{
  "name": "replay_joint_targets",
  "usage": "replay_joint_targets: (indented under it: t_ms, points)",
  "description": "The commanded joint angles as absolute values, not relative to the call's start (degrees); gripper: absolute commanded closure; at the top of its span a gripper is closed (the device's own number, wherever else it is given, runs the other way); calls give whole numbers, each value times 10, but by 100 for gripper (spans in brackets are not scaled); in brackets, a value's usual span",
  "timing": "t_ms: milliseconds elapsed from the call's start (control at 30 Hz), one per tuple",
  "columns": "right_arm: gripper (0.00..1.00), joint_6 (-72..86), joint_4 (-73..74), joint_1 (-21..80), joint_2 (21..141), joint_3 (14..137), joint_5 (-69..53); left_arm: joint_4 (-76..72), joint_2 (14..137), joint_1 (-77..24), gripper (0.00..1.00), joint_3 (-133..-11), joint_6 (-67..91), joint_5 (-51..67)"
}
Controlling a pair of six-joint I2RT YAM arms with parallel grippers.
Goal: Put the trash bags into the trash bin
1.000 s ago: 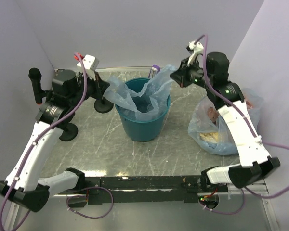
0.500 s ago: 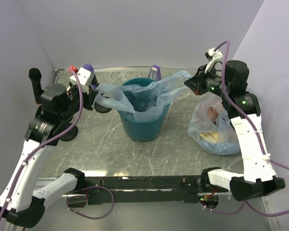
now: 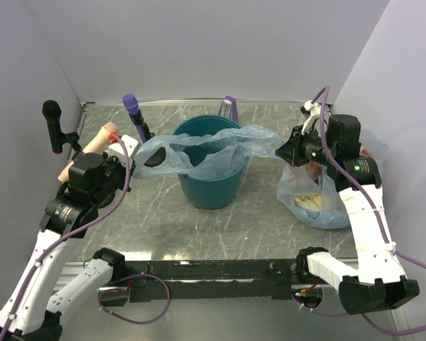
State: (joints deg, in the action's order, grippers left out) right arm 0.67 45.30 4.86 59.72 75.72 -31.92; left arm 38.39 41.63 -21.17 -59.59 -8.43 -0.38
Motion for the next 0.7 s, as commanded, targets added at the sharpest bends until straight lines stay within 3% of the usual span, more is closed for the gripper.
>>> replay_joint_targets:
  t_ms: [0, 33, 67, 133, 200, 300, 433, 533, 667]
  points:
    - [100, -11, 463, 43, 619, 766, -312, 363, 434, -209, 97, -609, -109, 3]
    - [94, -22, 471, 43, 617, 780, -316, 373, 443, -209, 85, -630, -113, 10]
    - [79, -41, 477, 43, 610, 798, -322, 389, 448, -209, 69, -654, -119, 18]
    - [59, -88, 500, 43, 595, 836, -316, 423, 455, -209, 34, -715, -133, 24]
    - [48, -129, 523, 43, 577, 869, -300, 468, 461, -209, 20, -786, -151, 31]
    - [38, -190, 529, 43, 539, 882, -327, 519, 469, -209, 17, -880, -183, 71]
    - [22, -257, 503, 52, 506, 848, -429, 504, 500, -210, 16, -896, -183, 217]
    - [20, -307, 500, 82, 521, 857, -434, 483, 556, -213, 8, -914, -173, 285]
    - [20, -408, 479, 147, 561, 869, -418, 453, 630, -247, 5, -939, -222, 336]
